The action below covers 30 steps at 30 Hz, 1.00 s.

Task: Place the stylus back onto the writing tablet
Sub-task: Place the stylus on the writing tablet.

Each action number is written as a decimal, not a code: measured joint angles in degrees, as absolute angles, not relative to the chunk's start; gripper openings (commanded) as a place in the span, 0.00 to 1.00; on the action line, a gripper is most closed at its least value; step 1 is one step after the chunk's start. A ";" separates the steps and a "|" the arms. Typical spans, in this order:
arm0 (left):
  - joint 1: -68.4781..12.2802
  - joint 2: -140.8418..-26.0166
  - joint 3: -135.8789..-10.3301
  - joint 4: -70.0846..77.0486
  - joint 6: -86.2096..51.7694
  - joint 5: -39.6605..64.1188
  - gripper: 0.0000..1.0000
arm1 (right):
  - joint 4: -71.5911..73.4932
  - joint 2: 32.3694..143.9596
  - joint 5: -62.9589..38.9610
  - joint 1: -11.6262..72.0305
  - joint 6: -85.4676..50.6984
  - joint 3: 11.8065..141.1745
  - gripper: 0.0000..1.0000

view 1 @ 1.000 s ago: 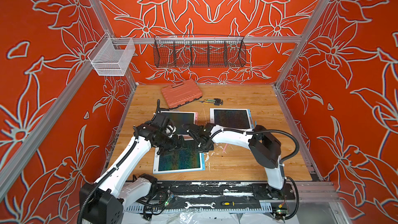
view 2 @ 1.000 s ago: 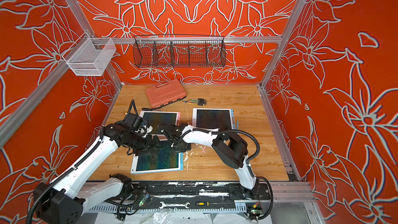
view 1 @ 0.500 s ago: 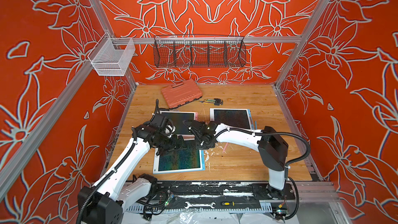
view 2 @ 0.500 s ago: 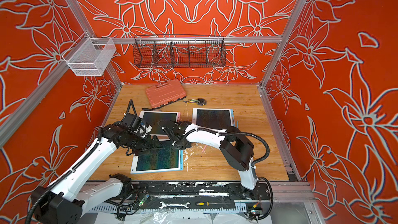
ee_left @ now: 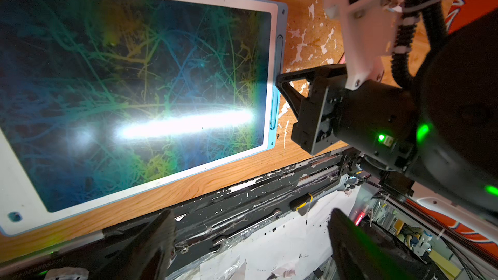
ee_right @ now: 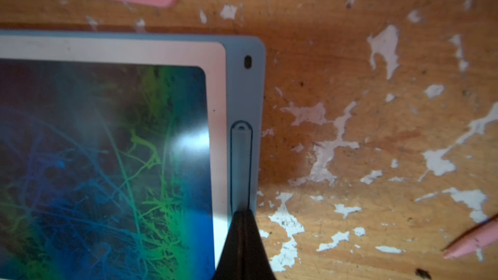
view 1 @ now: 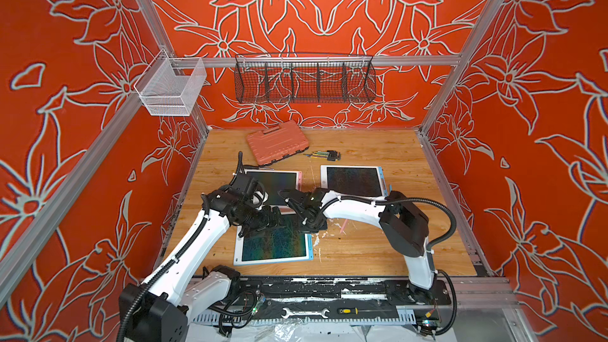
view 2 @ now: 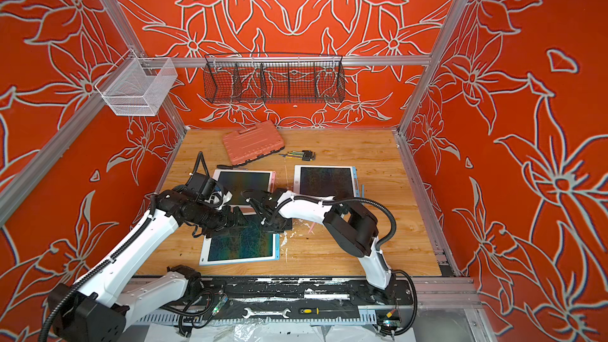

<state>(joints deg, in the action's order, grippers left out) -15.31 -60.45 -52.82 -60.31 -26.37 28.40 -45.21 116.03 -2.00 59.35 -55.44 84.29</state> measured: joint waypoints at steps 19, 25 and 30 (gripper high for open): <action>-15.31 -60.51 -52.82 -60.31 -26.33 28.38 0.87 | -46.87 116.60 -1.58 59.33 -53.65 86.83 0.16; -15.27 -60.51 -52.82 -60.25 -26.35 28.47 0.88 | -47.22 113.95 1.67 59.31 -52.97 88.18 0.40; -15.25 -60.69 -53.19 -60.14 -26.35 28.45 0.88 | -47.35 109.91 3.84 58.83 -52.95 88.18 0.45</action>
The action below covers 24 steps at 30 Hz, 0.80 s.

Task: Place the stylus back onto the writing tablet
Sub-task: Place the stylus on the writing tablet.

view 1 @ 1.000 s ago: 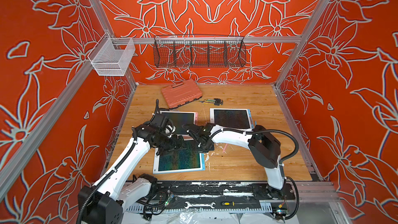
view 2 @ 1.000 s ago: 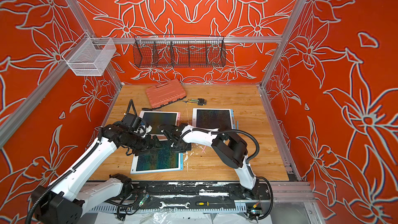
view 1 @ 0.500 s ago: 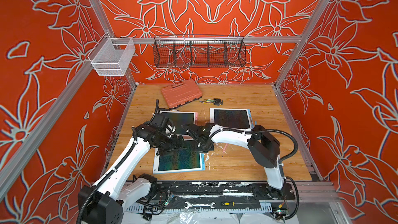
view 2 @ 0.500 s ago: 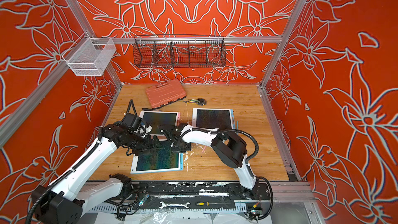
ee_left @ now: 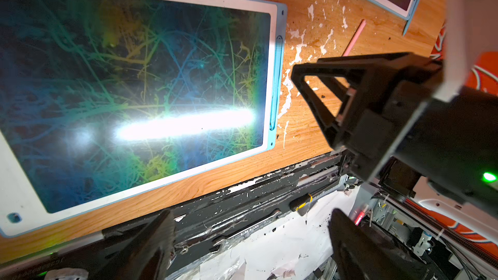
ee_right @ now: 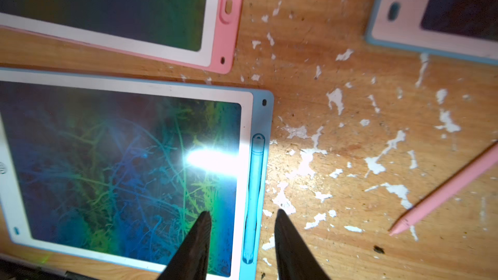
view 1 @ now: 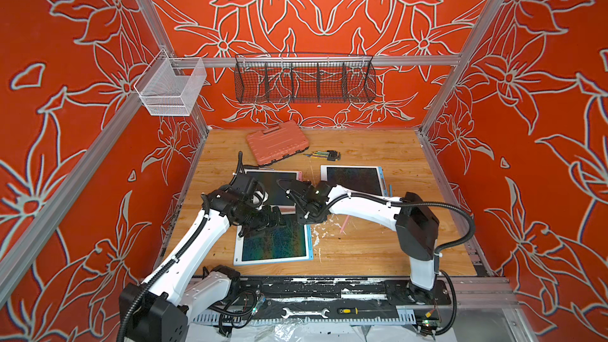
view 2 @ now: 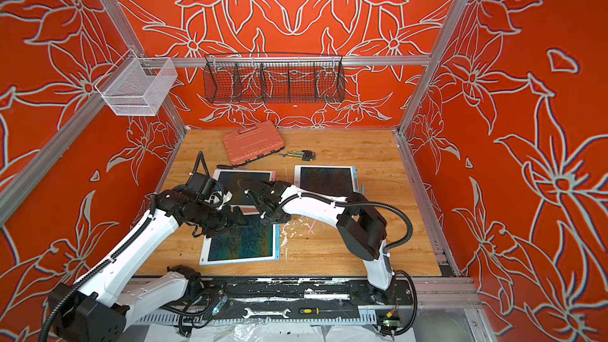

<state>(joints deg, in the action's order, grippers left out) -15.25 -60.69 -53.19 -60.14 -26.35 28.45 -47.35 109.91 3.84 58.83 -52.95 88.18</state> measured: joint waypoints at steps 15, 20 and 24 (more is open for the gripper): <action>-25.41 -65.60 -54.15 -51.62 -35.75 22.92 0.91 | -46.54 99.07 5.06 48.88 -46.85 79.83 0.57; -33.32 -71.16 -54.54 -46.65 -43.11 18.24 0.91 | -46.17 94.83 3.16 43.59 -40.25 76.93 0.58; -37.26 -76.29 -56.69 -43.64 -47.62 15.88 0.91 | -46.37 91.88 1.91 40.34 -35.66 74.70 0.62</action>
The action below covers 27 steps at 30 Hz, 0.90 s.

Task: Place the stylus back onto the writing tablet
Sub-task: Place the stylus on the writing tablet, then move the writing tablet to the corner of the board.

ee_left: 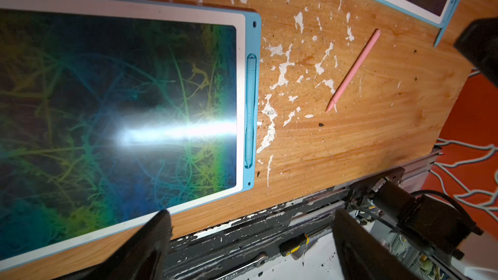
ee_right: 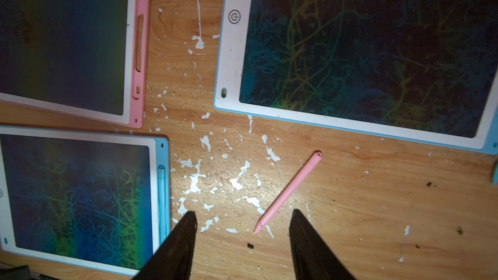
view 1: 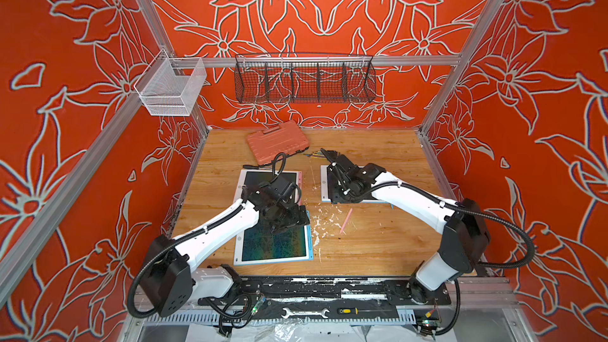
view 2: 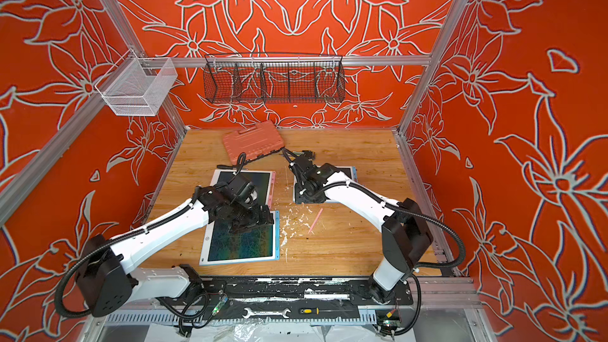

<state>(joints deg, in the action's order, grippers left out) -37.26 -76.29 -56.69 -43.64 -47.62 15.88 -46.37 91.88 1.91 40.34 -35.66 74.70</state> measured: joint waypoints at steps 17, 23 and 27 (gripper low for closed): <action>-48.21 -102.10 -76.58 -37.63 -54.52 10.72 0.92 | -48.03 75.46 -2.02 29.30 -24.16 65.67 0.88; -48.86 -107.96 -80.66 -37.28 -55.86 10.44 0.92 | -49.41 73.43 -3.46 26.06 -20.32 65.49 0.91; -49.15 -109.78 -82.81 -39.55 -56.31 10.11 0.93 | -49.43 72.31 -4.01 24.91 -19.05 64.73 0.92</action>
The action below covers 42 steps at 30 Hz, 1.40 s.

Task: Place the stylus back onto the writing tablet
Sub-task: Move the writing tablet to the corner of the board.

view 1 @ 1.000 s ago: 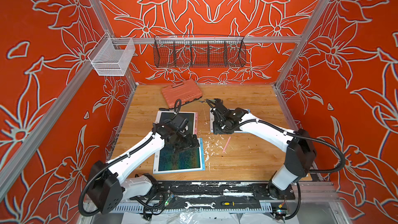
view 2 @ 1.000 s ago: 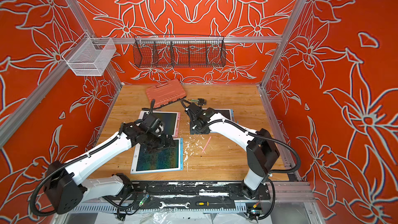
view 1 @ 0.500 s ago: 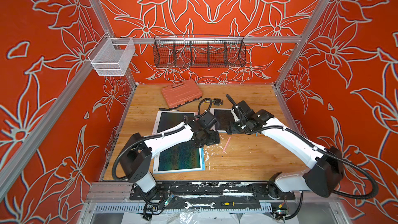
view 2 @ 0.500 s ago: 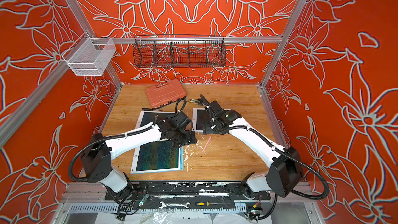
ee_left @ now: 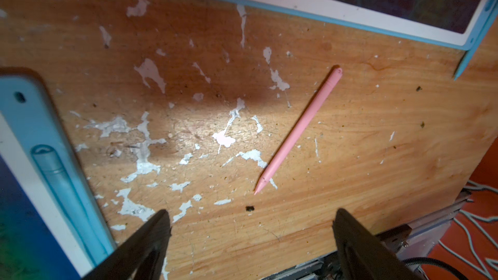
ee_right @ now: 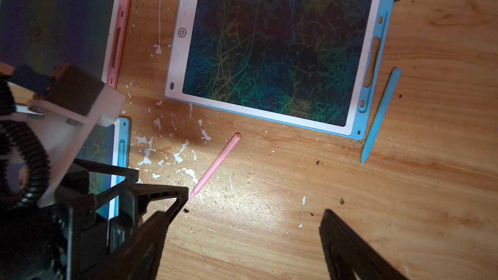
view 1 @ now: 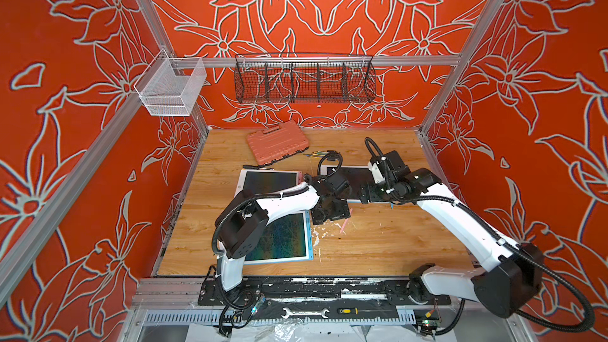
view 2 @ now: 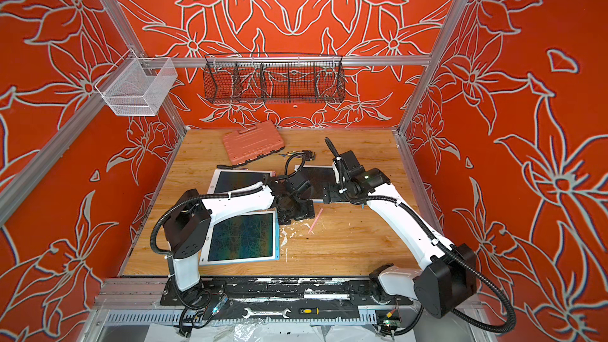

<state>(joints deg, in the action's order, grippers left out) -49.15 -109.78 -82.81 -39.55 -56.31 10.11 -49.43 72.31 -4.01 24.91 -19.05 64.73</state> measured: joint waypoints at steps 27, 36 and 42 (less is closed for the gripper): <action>-49.15 -110.67 -76.12 -37.17 -58.61 11.11 0.94 | -48.14 72.27 -6.55 23.20 -18.44 62.50 0.93; -49.15 -107.83 -72.12 -36.21 -59.94 10.44 0.94 | -47.75 72.31 -6.74 23.20 -18.48 62.35 0.94; -49.15 -105.58 -68.99 -34.96 -60.97 9.93 0.95 | -47.31 72.31 -7.14 23.20 -18.57 61.69 0.95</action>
<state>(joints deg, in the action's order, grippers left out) -49.15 -105.58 -68.99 -34.96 -60.97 9.93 -47.31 72.31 -7.14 23.20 -18.57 61.69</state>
